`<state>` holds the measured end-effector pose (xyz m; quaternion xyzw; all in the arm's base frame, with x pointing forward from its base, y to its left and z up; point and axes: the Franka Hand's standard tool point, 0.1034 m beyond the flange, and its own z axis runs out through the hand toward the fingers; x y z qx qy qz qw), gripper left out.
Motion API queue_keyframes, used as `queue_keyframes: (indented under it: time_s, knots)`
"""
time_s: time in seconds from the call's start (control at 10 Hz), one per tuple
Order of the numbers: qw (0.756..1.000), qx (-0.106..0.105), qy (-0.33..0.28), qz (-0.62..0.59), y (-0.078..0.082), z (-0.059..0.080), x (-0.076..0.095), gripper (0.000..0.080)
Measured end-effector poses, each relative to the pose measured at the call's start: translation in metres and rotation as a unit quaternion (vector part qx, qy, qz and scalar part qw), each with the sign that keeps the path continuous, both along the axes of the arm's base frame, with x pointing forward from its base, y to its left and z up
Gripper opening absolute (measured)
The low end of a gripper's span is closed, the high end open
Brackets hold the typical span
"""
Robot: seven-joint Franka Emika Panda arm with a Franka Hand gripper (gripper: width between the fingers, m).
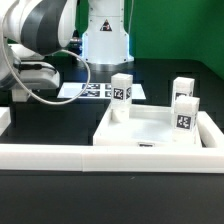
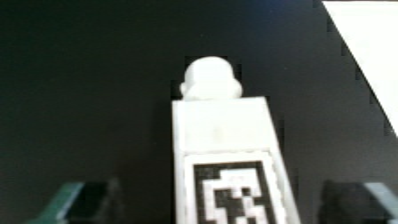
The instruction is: Assemble square table
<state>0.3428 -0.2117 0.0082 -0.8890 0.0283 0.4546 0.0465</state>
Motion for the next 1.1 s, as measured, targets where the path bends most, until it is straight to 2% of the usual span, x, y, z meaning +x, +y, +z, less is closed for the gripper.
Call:
queue_keyframes:
  time_s: [0.1, 0.2, 0.3, 1.0, 1.1]
  knots:
    - [1.000, 0.000, 0.000, 0.000, 0.000, 0.000, 0.000, 0.0392]
    - [1.000, 0.000, 0.000, 0.000, 0.000, 0.000, 0.000, 0.0392]
    - [1.000, 0.000, 0.000, 0.000, 0.000, 0.000, 0.000, 0.0287]
    - [1.000, 0.000, -0.001, 0.001, 0.001, 0.001, 0.001, 0.0287]
    - [1.000, 0.008, -0.010, 0.010, 0.007, 0.016, 0.014, 0.0287]
